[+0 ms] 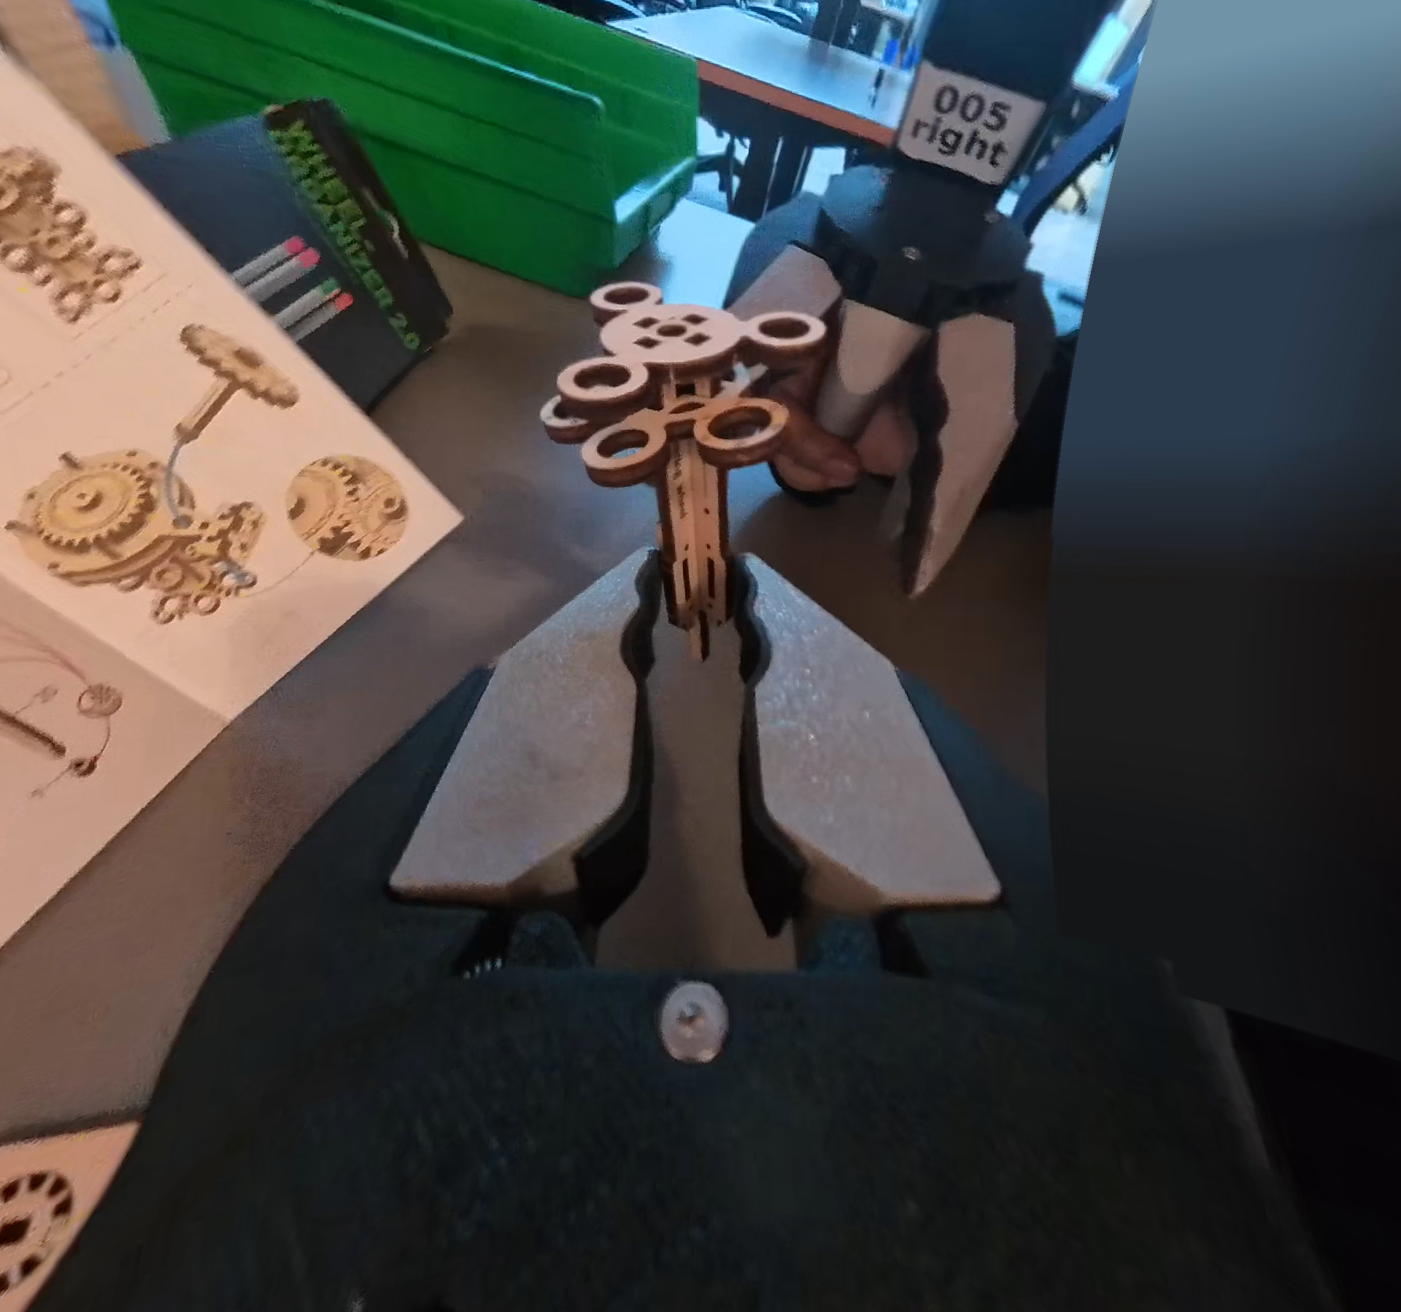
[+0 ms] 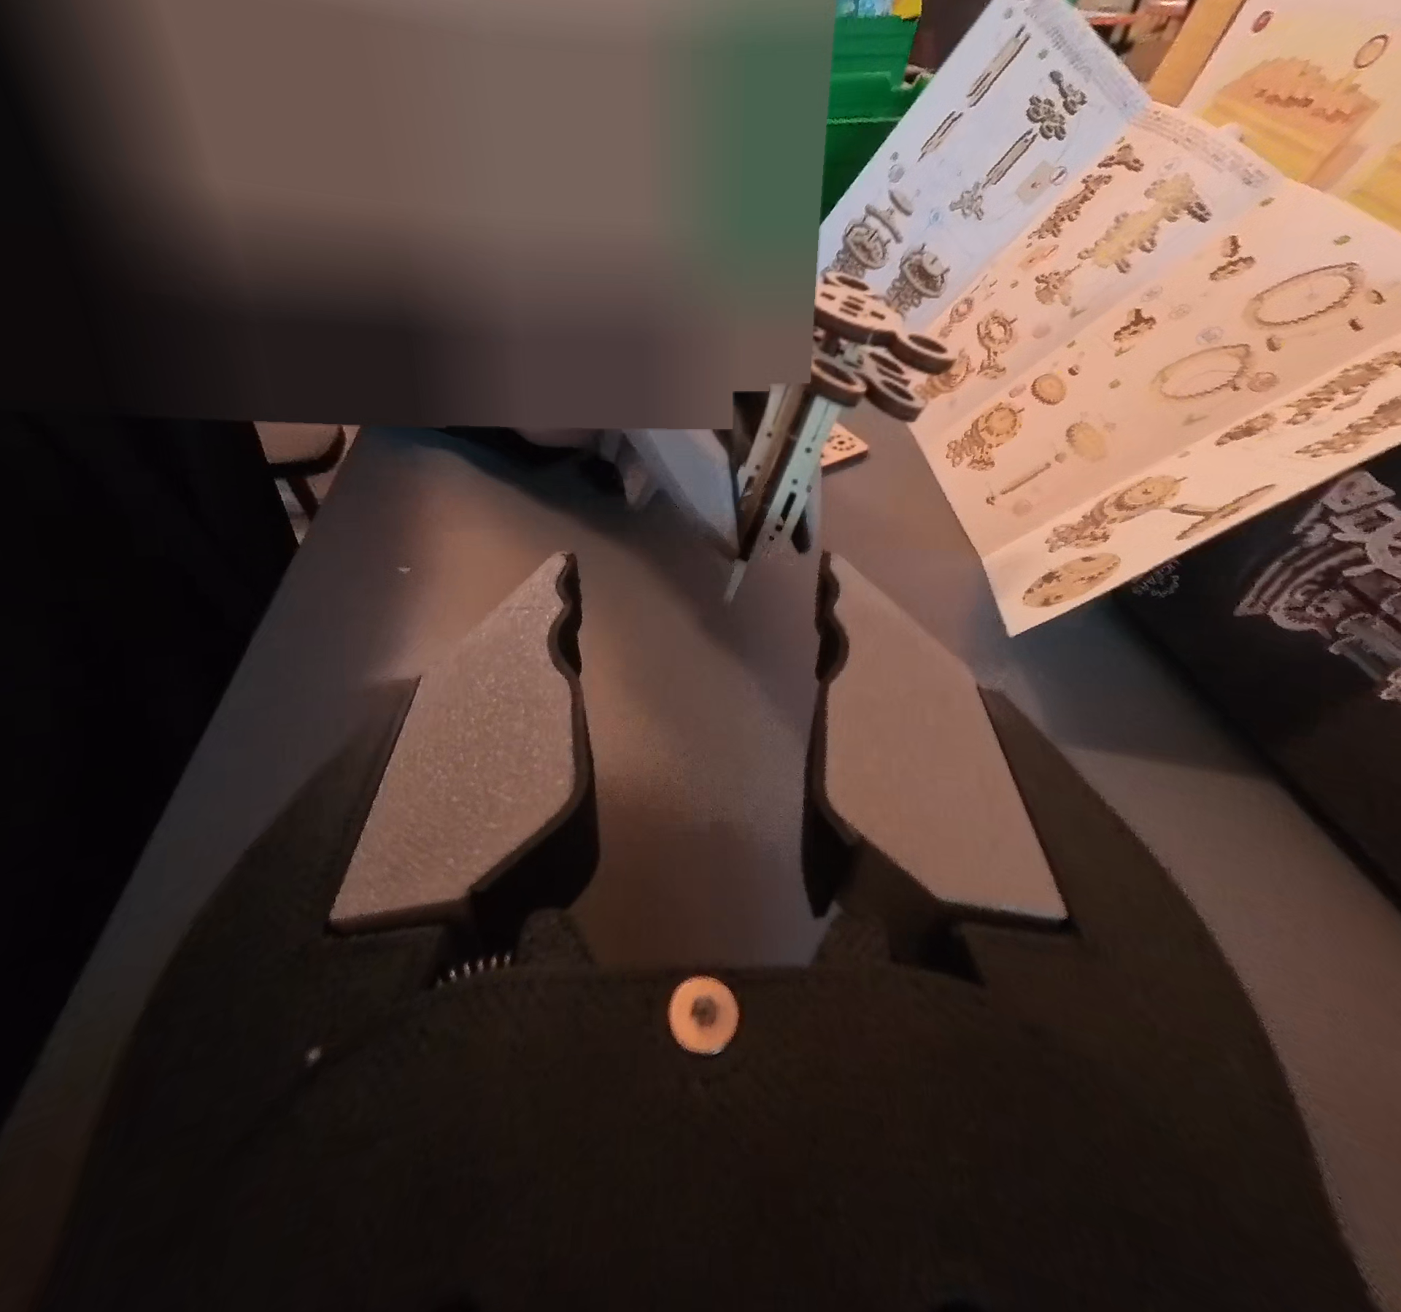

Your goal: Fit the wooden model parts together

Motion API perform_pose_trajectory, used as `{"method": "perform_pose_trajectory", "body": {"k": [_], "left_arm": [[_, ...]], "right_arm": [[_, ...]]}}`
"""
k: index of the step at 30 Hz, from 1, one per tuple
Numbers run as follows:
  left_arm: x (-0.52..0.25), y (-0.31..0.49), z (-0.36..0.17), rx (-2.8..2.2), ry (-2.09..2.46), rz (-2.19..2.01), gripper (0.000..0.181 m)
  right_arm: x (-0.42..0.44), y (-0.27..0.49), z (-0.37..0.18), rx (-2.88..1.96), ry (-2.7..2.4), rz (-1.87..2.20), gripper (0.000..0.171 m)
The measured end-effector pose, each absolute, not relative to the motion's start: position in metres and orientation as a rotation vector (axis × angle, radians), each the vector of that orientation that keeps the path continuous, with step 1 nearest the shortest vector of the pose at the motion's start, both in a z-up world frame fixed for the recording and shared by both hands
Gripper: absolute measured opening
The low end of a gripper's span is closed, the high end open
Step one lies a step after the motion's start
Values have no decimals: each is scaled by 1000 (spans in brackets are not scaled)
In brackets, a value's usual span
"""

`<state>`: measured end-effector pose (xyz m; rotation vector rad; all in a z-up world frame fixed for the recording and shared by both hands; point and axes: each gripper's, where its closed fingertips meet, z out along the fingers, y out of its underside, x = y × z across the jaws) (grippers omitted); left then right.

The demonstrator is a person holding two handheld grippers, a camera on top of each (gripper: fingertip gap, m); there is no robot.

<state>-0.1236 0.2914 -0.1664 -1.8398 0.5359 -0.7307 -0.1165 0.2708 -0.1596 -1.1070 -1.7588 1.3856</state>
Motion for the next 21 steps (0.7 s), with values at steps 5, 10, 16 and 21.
{"method": "perform_pose_trajectory", "body": {"k": [5, 10, 16, 21], "left_arm": [[-137, 296, -169, -1888, 408, -867, 15], [-135, 294, -172, -1906, 409, -889, 16], [-134, 294, -172, -1909, 418, -880, 16], [-133, 294, -167, -1871, 414, -876, 15]], "right_arm": [[-117, 276, -157, -1127, -1723, 1398, 59], [-118, 274, -161, -1102, -1755, 1334, 59], [-118, 274, -162, -1092, -1763, 1302, 59], [-117, 269, -161, -1070, -1774, 1292, 59]]}}
